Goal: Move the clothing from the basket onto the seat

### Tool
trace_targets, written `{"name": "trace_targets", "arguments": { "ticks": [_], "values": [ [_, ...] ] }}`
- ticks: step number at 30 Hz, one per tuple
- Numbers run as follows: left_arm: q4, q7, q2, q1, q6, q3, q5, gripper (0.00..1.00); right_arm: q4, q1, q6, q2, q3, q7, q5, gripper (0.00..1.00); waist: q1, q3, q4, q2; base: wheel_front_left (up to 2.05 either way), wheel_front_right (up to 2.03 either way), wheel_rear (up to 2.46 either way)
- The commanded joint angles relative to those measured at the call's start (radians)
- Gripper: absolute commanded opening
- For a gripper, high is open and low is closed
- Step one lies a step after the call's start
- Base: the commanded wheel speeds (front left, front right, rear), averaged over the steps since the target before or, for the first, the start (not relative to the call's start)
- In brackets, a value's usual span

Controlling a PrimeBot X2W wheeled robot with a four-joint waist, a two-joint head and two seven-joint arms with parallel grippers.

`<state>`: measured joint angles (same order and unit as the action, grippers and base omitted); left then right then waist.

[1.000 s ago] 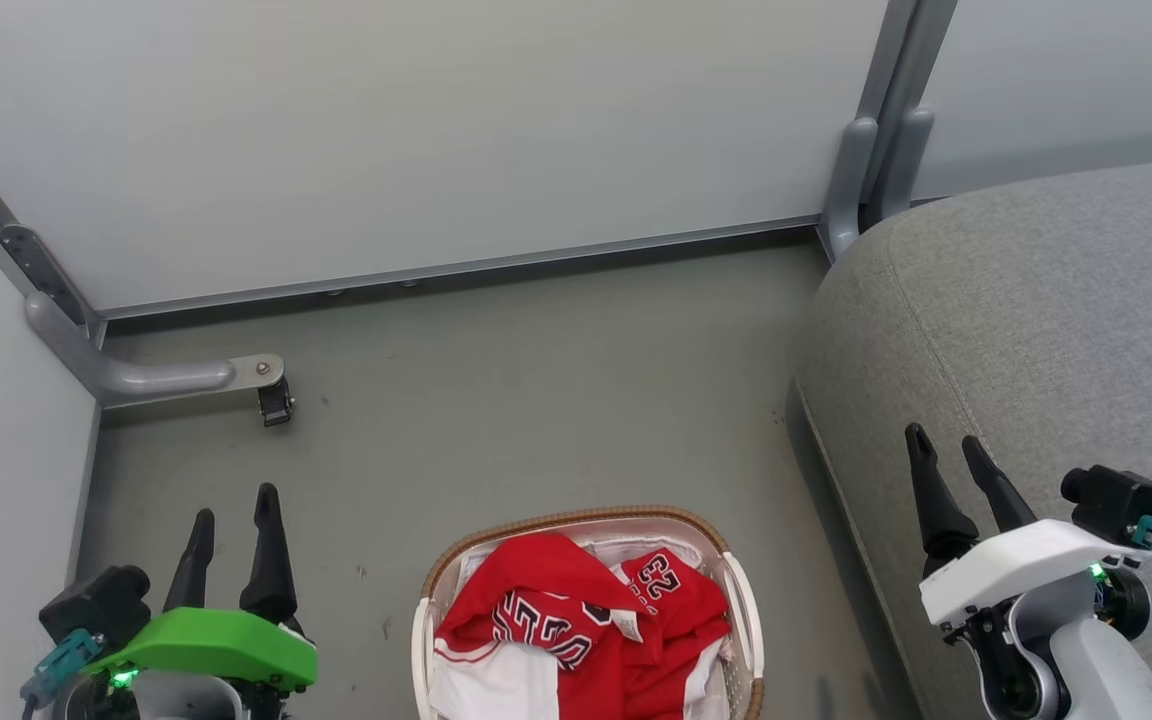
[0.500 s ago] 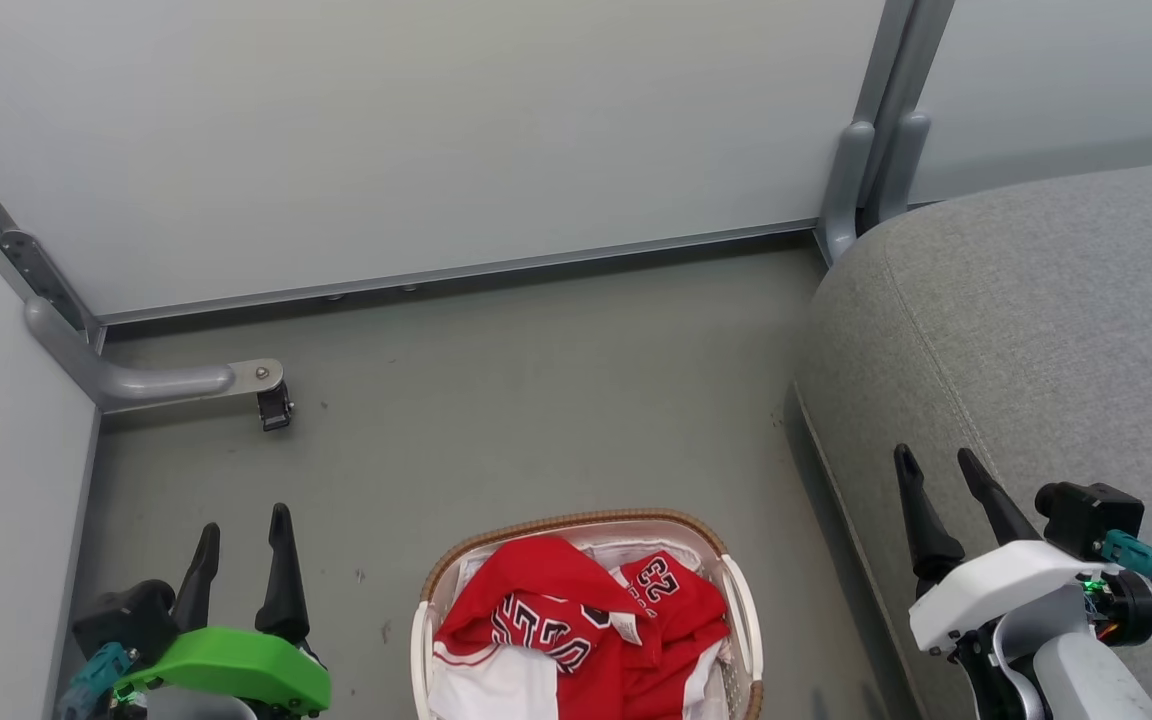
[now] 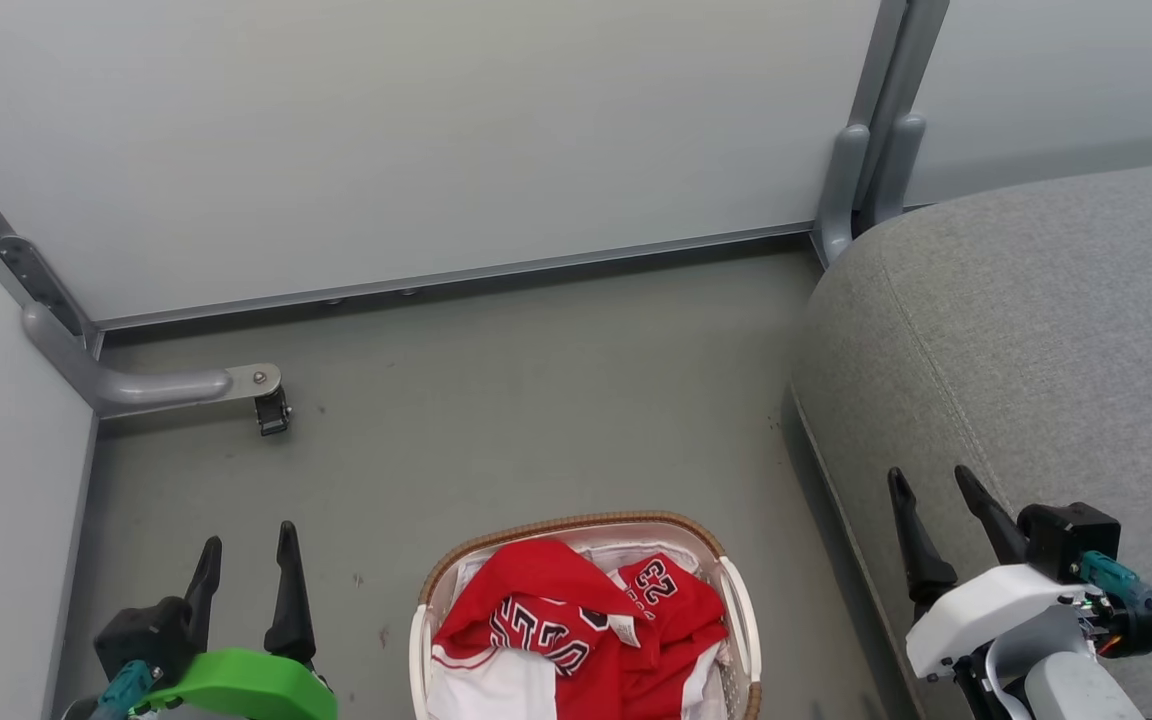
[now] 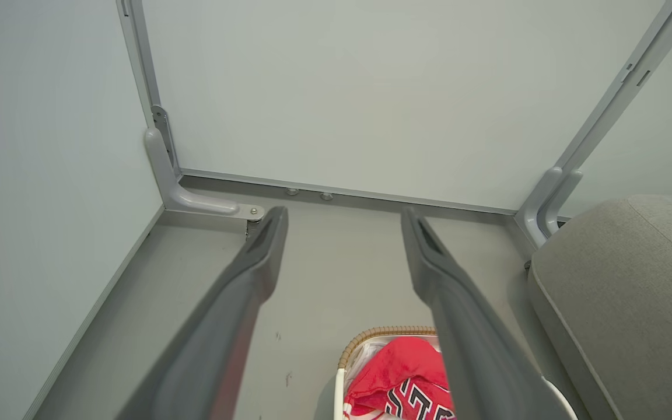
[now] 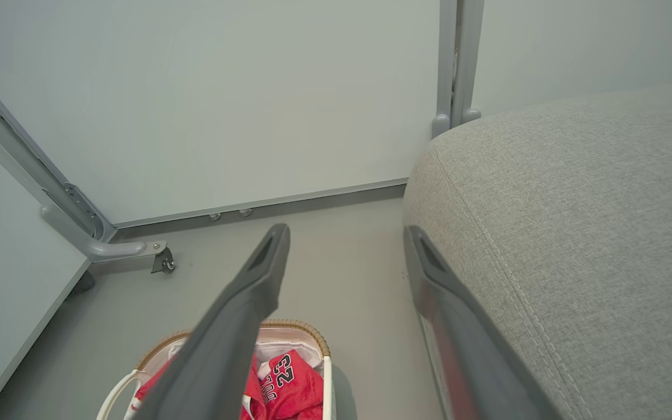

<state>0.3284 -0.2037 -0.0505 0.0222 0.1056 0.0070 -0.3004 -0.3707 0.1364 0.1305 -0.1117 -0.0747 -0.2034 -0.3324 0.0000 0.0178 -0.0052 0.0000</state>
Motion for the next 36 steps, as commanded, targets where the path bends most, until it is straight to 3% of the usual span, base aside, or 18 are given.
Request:
{"name": "trace_targets", "arguments": {
  "ticks": [1,14,30,36],
  "values": [
    [-0.005,-0.009,-0.001,-0.011,-0.001,0.001,0.024,1.0,-0.002,-0.008,0.0,-0.003,0.001,-0.01,0.024,1.0,0.0,0.0,-0.001,0.0,0.0,0.0,0.0],
    [0.031,-0.034,-0.001,-0.007,0.008,-0.032,0.088,1.0,-0.01,0.004,0.0,-0.005,-0.016,-0.035,0.12,1.0,0.0,0.031,-0.007,0.0,0.0,0.0,0.0],
    [0.151,-0.064,-0.002,0.138,0.013,-0.163,0.124,1.0,0.095,0.152,0.0,-0.013,-0.1,-0.063,0.191,1.0,0.0,0.273,-0.1,0.0,0.0,0.0,0.0],
    [0.206,-0.061,-0.002,0.192,-0.001,-0.19,0.09,1.0,0.142,0.198,0.0,-0.011,-0.122,-0.063,0.17,1.0,0.0,0.353,-0.146,0.0,0.0,0.0,0.0]
  ]
}}
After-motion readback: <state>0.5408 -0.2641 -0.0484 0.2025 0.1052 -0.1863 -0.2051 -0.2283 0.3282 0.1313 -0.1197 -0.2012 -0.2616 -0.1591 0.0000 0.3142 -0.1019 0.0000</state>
